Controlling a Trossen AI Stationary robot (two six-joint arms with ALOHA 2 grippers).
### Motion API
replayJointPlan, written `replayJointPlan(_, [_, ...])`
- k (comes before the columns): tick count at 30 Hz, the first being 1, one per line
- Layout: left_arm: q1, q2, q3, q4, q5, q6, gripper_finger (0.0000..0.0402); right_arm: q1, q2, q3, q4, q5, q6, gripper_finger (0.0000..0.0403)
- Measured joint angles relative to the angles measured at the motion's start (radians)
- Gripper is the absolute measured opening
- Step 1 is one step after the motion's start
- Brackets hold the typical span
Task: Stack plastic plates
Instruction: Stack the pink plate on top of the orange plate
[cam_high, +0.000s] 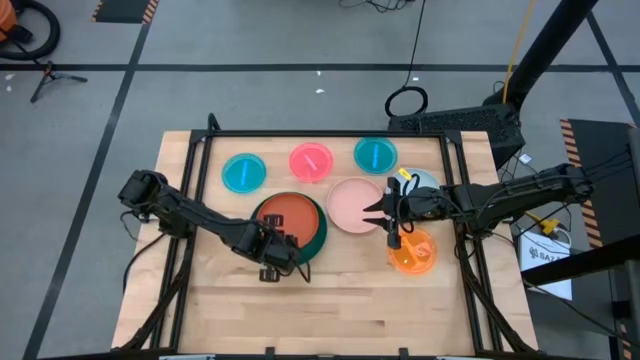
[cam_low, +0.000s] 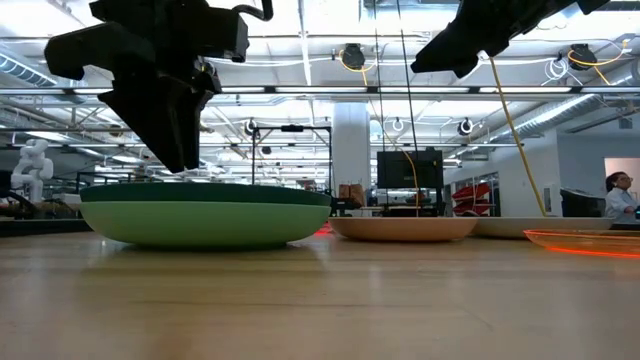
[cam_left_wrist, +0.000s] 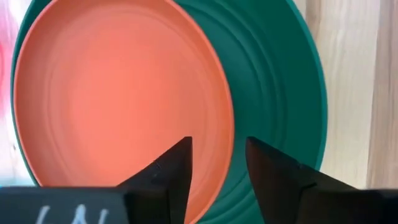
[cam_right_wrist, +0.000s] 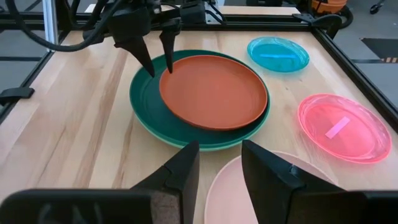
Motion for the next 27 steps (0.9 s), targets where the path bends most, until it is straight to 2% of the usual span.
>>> replayJointPlan(4, [-0.002, 0.000, 0.000, 0.003, -0.010, 0.092, 0.0161, 0.000, 0.000, 0.000, 0.000, 0.001, 0.018, 0.0114])
replayJointPlan(8, [-0.002, 0.000, 0.000, 0.011, -0.095, 0.215, 0.0161, 0.000, 0.000, 0.000, 0.000, 0.008, 0.083, 0.0114])
replayJointPlan(11, [0.007, -0.017, 0.000, 0.043, -0.154, 0.349, 0.0161, 0.000, 0.012, 0.000, 0.004, 0.078, 0.156, 0.0114])
replayJointPlan(14, [0.049, -0.063, -0.008, 0.152, -0.150, 0.495, 0.0161, -0.001, 0.045, 0.000, 0.007, 0.133, 0.200, 0.0114])
replayJointPlan(17, [0.120, -0.131, -0.053, 0.257, -0.080, 0.601, 0.0161, -0.004, 0.096, 0.000, 0.049, 0.138, 0.238, 0.0114])
replayJointPlan(22, [0.264, -0.257, -0.182, 0.418, 0.128, 0.671, 0.0161, -0.012, 0.166, 0.000, 0.117, 0.135, 0.323, 0.0114])
replayJointPlan(27, [0.362, -0.365, -0.280, 0.566, 0.184, 0.664, 0.0161, -0.024, 0.198, -0.001, 0.163, 0.133, 0.435, 0.0114])
